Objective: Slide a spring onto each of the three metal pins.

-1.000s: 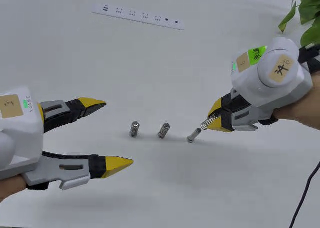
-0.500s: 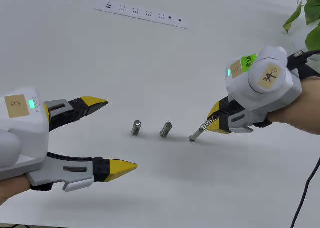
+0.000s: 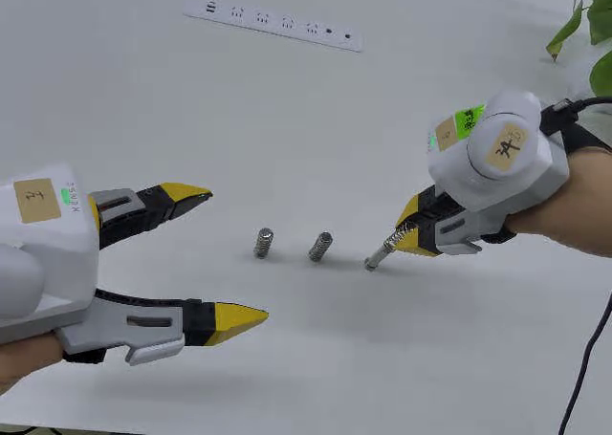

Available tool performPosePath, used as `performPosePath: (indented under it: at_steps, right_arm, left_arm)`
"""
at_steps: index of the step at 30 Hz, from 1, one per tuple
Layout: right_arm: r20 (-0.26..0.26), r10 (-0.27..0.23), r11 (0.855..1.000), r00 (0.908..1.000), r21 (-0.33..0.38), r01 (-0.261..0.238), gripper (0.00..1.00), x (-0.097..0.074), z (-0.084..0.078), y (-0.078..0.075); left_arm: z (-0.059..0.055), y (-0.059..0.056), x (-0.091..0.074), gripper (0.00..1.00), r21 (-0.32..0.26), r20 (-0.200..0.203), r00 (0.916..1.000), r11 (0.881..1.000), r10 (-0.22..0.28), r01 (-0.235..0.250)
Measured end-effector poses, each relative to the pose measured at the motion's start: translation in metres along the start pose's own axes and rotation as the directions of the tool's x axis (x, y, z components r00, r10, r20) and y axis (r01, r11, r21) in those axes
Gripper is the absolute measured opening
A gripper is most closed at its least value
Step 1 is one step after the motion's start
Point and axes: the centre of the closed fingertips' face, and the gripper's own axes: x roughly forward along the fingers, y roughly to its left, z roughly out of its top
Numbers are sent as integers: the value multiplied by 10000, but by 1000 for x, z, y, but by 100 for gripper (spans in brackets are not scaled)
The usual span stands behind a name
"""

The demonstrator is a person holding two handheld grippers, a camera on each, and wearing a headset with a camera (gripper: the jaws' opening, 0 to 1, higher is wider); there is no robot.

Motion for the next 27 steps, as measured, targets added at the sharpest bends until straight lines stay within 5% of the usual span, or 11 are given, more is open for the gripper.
performPosePath:
  at_steps: [27]
  right_arm:
    - [-30, 24, 9997, 10000, -246, -24, 12, 28, -3, 1]
  left_arm:
    - [-1, -1, 2, 75, -48, -5, 10000, 10000, -37, 37]
